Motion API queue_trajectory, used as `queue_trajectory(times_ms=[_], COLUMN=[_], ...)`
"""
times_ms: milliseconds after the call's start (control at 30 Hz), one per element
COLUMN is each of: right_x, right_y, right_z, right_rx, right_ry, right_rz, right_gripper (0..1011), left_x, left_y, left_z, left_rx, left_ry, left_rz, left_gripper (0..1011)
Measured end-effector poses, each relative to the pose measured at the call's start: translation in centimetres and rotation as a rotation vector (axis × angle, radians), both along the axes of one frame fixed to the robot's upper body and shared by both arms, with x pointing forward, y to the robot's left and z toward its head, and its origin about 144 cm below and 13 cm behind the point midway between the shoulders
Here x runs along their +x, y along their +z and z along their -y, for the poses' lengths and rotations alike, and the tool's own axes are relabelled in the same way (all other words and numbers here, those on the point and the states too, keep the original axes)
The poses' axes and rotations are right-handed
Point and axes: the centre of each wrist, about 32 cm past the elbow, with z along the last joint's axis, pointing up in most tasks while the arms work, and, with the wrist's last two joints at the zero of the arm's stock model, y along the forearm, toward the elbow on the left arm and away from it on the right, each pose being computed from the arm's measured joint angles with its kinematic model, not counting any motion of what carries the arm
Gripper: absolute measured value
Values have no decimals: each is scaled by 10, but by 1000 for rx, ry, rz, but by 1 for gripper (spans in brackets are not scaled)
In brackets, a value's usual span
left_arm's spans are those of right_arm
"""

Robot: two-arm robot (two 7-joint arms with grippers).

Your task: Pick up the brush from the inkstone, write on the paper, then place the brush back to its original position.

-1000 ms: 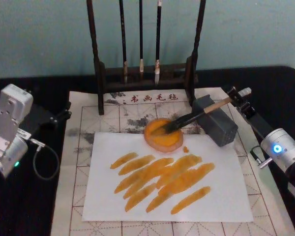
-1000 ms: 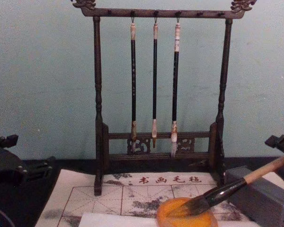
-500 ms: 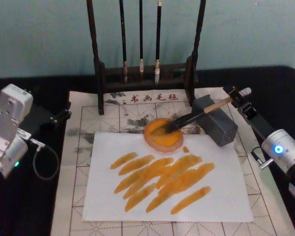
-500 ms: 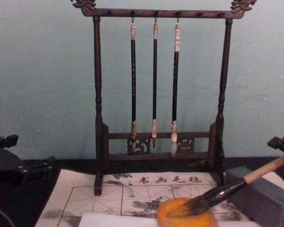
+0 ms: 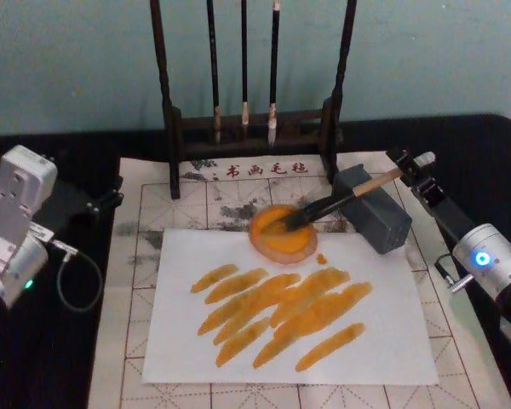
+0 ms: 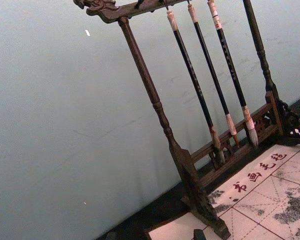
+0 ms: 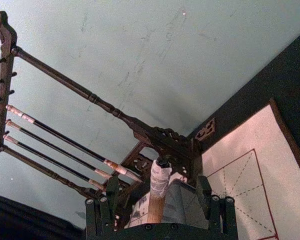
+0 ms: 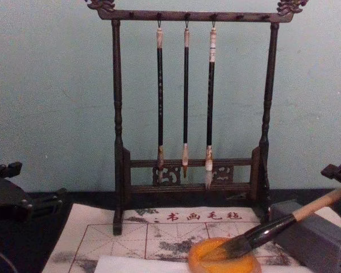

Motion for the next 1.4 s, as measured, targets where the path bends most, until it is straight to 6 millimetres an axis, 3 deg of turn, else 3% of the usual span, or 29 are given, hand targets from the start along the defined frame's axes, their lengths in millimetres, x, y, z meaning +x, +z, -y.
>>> queue_trajectory(times_ms=[333, 767, 1033, 1200, 1400], right_x=[0, 0, 0, 0, 0], right_y=[0, 0, 0, 0, 0], right_z=[0, 0, 0, 0, 0], right_rx=[-1, -2, -2, -2, -2], right_ry=[0, 0, 0, 0, 0], right_rz=[0, 0, 0, 1, 1], right_gripper=[990, 658, 349, 213, 185], left_x=[0, 0, 0, 0, 0], left_y=[0, 0, 0, 0, 0], left_z=[0, 0, 0, 0, 0], left_rx=[0, 0, 0, 0, 0], left_ry=[0, 0, 0, 0, 0], left_rz=[0, 0, 0, 0, 0], left_gripper=[1001, 1001, 1001, 1001, 1001])
